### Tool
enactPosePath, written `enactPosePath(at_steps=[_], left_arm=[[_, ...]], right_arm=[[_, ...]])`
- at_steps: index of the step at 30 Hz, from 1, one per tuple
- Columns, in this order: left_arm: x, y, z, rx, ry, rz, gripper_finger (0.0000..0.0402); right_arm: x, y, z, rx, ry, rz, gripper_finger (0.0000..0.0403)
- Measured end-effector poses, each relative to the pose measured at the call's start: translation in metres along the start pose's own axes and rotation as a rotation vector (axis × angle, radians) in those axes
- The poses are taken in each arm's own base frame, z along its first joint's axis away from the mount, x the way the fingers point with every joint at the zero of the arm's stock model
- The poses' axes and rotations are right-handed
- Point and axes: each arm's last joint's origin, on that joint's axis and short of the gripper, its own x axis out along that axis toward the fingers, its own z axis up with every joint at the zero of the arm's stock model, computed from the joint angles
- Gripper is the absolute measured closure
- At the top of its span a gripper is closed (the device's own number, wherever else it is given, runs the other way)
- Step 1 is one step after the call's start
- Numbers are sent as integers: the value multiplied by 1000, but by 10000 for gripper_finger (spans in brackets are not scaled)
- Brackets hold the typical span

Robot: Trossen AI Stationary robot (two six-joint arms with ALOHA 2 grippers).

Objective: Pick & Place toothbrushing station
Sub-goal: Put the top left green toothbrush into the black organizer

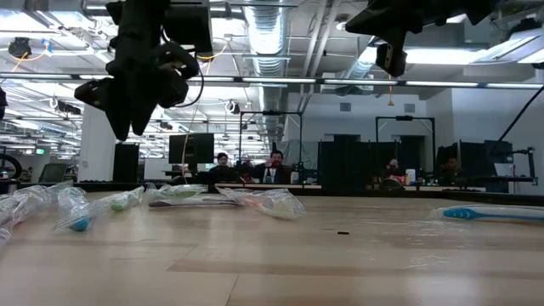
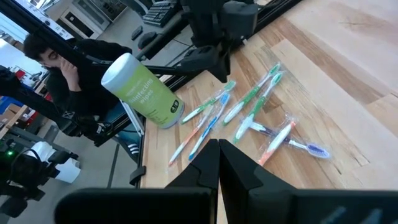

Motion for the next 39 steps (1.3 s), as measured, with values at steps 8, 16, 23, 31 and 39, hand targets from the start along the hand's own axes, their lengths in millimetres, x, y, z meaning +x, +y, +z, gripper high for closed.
enactPosePath(at_steps=[8,16,23,31,39], left_arm=[[-1,3,4,-139,-44,19,250],[2,6,13,-180,-67,46,250],[26,10,6,-218,-54,42,246],[47,26,6,-231,-110,51,240],[59,38,8,-257,-135,58,247]], right_arm=[[0,0,0,3,0,0,403],[0,0,0,2,-1,-1,403],[0,0,0,10,-3,-3,403],[0,0,0,10,-7,-6,403],[0,-1,1,10,-20,-25,403]])
